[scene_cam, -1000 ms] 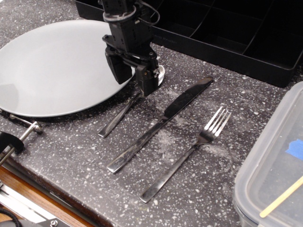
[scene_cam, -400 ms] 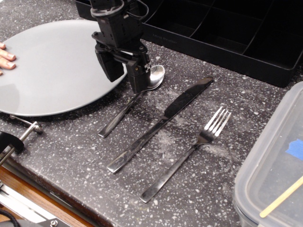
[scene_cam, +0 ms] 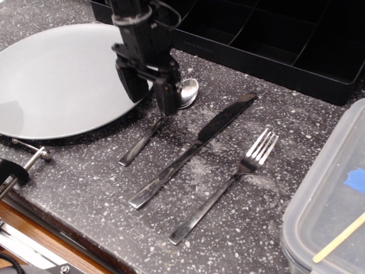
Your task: Put spoon on plate
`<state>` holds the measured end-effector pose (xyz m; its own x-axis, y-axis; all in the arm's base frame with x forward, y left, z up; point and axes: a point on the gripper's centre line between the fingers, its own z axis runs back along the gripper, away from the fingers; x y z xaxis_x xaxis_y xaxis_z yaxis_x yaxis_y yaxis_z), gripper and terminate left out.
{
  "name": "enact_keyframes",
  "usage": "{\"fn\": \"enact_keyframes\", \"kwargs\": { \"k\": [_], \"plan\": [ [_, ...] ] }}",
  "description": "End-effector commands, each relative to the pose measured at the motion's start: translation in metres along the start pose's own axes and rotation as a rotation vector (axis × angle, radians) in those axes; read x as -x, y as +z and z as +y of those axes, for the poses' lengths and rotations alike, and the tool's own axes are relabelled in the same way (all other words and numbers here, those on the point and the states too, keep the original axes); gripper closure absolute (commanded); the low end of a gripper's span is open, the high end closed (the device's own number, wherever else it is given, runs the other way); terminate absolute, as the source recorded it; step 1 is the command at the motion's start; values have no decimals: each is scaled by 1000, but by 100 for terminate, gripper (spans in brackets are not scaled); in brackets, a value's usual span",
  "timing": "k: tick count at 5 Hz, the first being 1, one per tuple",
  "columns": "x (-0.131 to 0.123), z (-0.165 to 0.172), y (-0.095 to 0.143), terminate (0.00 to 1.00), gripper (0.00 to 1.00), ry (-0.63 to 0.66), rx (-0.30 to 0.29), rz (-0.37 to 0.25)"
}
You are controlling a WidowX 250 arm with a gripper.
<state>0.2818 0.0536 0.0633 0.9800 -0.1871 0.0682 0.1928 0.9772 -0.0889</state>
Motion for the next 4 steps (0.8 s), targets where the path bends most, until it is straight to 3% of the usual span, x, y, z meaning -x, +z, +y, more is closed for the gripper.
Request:
{"fn": "enact_keyframes", "kwargs": {
  "k": [1, 4],
  "plan": [
    [-10, 8, -9, 0, 0, 21, -71, -25],
    [-25, 15, -32, 0, 0, 41, -73, 20]
  ]
}}
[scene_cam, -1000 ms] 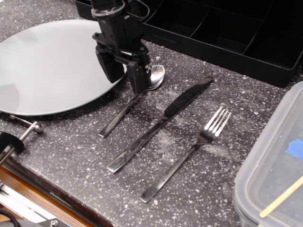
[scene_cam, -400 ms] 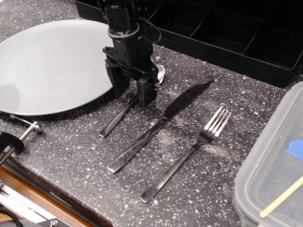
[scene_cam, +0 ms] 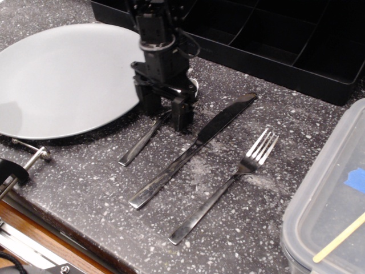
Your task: Put spoon on plate
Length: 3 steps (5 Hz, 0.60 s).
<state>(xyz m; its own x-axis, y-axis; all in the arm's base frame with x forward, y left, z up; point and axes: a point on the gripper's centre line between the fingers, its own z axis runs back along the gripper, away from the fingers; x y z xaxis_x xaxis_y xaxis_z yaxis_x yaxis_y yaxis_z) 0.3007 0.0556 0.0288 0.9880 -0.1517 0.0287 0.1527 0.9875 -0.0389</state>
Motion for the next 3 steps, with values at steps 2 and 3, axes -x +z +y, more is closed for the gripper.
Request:
{"fn": "enact_keyframes", "kwargs": {
  "k": [2, 3],
  "plan": [
    [-16, 10, 10, 0, 100, 16, 0, -24],
    [-19, 8, 26, 0, 100, 8, 12, -53]
  ]
}}
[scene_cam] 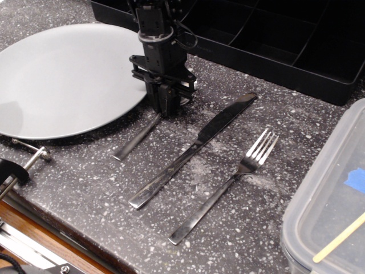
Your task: Put spoon on plate
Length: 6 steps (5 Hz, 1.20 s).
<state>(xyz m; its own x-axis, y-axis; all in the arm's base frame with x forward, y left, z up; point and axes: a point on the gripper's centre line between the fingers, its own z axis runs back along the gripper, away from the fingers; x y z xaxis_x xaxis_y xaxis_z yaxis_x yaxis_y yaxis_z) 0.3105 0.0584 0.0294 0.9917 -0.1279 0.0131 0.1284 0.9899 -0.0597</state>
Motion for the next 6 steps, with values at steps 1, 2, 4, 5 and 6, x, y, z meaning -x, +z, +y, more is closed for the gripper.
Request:
{"fn": "enact_keyframes", "kwargs": {
  "k": [1, 2, 4, 5, 6],
  "plan": [
    [-19, 3, 55, 0, 100, -4, 45, -106],
    [-18, 20, 78, 0, 100, -20, 47, -129],
    [-3, 77, 90, 0, 100, -63, 30, -136],
    [-3, 103, 72, 0, 100, -48, -32, -111],
    [-3, 113, 48, 100, 100, -34, -82, -57]
  ]
}}
